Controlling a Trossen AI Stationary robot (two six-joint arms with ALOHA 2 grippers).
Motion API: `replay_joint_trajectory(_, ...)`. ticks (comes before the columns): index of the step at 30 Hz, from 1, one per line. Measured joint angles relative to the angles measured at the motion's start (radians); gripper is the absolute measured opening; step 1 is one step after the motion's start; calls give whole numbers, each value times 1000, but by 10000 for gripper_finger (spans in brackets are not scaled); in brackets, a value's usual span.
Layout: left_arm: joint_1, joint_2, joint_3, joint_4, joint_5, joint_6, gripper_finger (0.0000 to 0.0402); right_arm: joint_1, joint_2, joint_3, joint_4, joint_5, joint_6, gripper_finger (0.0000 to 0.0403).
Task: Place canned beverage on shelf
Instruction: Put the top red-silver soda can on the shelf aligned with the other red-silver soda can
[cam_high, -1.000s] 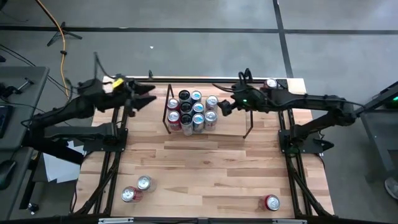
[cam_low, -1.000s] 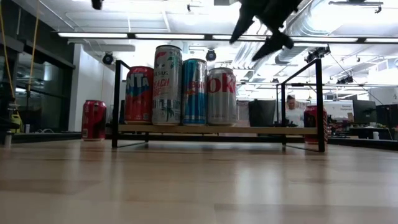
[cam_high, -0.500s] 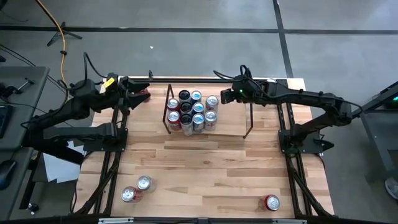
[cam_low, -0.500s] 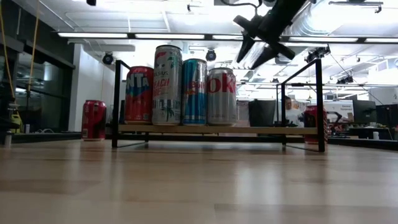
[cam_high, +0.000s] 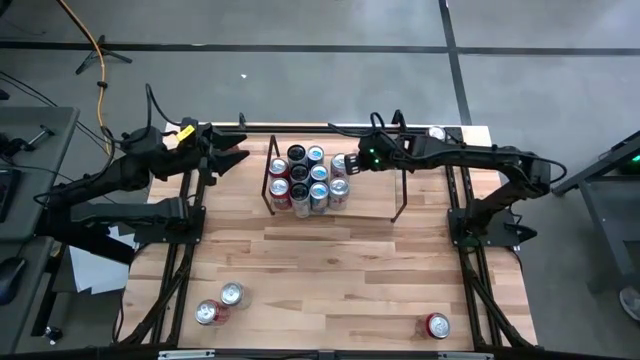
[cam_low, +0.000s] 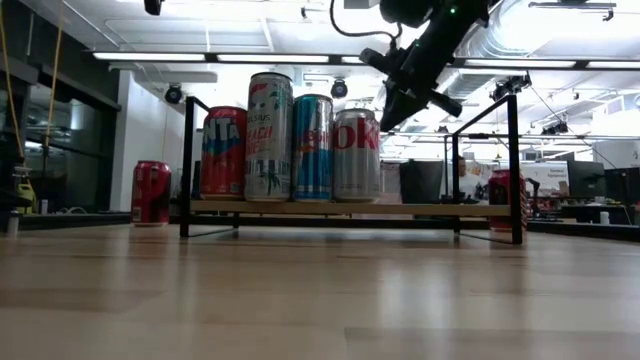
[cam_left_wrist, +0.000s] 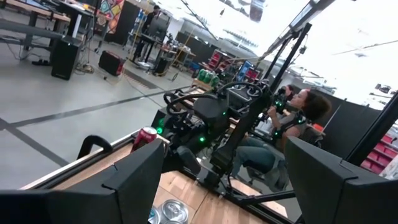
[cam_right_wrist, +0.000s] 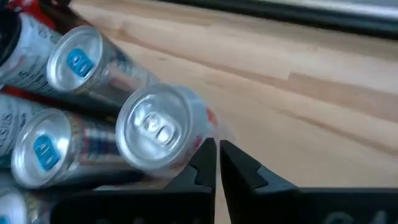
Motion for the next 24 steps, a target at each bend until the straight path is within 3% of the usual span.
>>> replay_joint_trajectory(10,0,0,0,-10,0,0,282,37,-73,0,45,-39,-83,6)
replay_joint_trajectory(18,0,0,0,-22,0,0,282,17,-124,0,322,-195,-285,12)
replay_joint_trajectory(21,0,0,0,-23,0,0,282,5,-113,1,372,-222,-317,39)
replay_joint_trajectory(24,0,0,0,-23,0,0,282,-1,-102,1,330,-231,-353,93)
